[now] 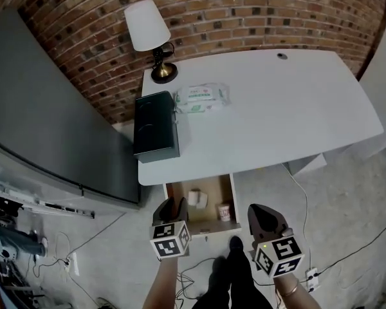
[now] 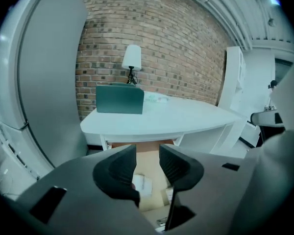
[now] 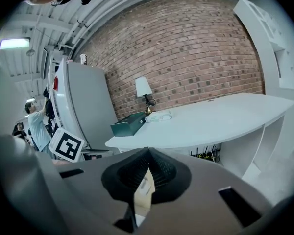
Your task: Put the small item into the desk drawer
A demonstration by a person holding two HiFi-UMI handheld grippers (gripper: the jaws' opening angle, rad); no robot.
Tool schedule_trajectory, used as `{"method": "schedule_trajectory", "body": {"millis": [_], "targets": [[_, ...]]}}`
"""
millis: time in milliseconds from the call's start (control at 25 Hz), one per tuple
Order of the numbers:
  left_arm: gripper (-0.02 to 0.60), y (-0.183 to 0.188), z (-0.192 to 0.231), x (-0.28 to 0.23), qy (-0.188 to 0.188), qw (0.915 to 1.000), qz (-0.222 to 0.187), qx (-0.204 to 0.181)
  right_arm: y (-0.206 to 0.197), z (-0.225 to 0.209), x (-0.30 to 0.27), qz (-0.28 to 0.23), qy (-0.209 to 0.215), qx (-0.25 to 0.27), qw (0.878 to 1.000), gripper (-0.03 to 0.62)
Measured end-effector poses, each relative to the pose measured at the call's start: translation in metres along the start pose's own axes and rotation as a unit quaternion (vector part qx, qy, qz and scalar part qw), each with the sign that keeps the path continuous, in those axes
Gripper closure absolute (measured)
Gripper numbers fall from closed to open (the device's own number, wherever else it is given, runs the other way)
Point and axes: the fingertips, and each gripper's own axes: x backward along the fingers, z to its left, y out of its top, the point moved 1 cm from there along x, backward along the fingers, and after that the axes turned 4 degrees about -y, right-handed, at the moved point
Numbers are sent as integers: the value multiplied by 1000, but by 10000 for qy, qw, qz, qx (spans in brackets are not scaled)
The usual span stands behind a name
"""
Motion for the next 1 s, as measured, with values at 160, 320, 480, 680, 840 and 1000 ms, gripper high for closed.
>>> {"method": "schedule_trajectory", "body": {"millis": [160, 320, 480, 680, 840, 1000], "targets": [[434, 25, -9, 49, -87, 9994, -319, -81, 17, 15, 26, -145, -44, 34, 9999, 585], [466, 47, -14, 95, -134, 9978, -632, -130, 33, 33, 48, -286, -23, 112, 9995, 586], [499, 54, -19, 135, -189, 9960, -851, -172, 42, 49, 68, -428, 6, 179, 9989, 585], [526, 60, -22, 180, -165, 9934, -1122, -194, 52, 67, 89, -579, 64, 315, 9978, 585], [539, 64, -21, 212, -101, 9906, -1349, -207, 55, 78, 105, -656, 106, 361, 9971, 585], [548, 65, -18, 243, -70, 9881, -1528, -177, 56, 90, 121, -739, 142, 421, 9963, 586]]}}
